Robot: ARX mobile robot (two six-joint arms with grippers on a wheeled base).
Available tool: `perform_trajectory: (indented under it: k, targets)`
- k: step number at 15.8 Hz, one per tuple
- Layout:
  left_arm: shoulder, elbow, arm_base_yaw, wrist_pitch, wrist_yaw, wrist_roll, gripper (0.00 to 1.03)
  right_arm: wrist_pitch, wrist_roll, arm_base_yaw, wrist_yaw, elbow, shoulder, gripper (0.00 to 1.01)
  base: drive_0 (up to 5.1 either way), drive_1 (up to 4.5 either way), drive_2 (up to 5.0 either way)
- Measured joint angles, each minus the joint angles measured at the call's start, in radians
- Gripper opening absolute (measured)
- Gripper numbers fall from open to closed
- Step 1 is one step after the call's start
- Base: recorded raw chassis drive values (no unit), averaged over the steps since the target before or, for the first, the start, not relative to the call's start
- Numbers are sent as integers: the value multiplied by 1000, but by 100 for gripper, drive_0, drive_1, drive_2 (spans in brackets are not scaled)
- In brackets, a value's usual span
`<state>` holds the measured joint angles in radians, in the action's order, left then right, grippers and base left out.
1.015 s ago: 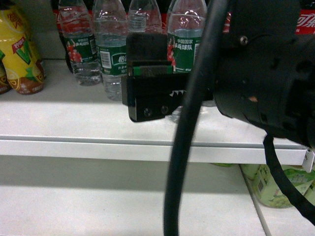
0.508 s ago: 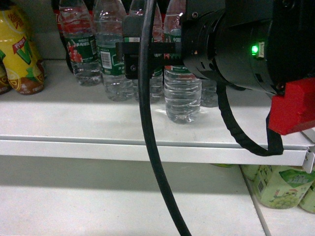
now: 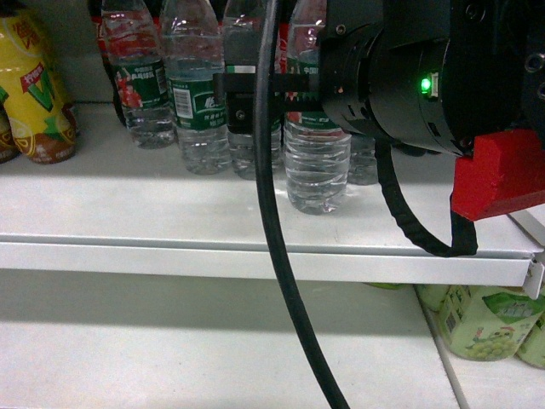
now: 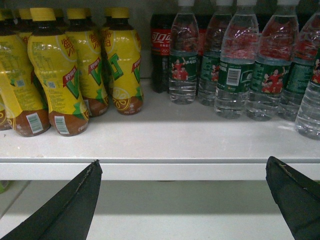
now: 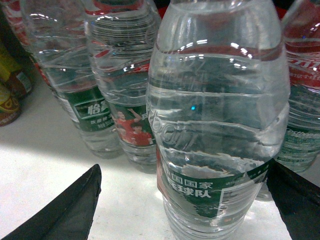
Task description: Move water from second to third shelf
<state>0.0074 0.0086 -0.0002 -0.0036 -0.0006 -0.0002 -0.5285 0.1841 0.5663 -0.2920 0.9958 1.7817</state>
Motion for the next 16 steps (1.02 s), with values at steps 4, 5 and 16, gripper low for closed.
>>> perform_trajectory:
  k: [4,5,16]
  targets:
    - [0,0,0,0,0,0,98,-11,-1,-24,-3,6,16,98,0,0,0]
    - [0,0,0,0,0,0,98,-6,-2,-32,-21,57,79,98,0,0,0]
    - [0,0,0,0,0,0,98,19,-5,-39,-76,134,143,47,0,0,0]
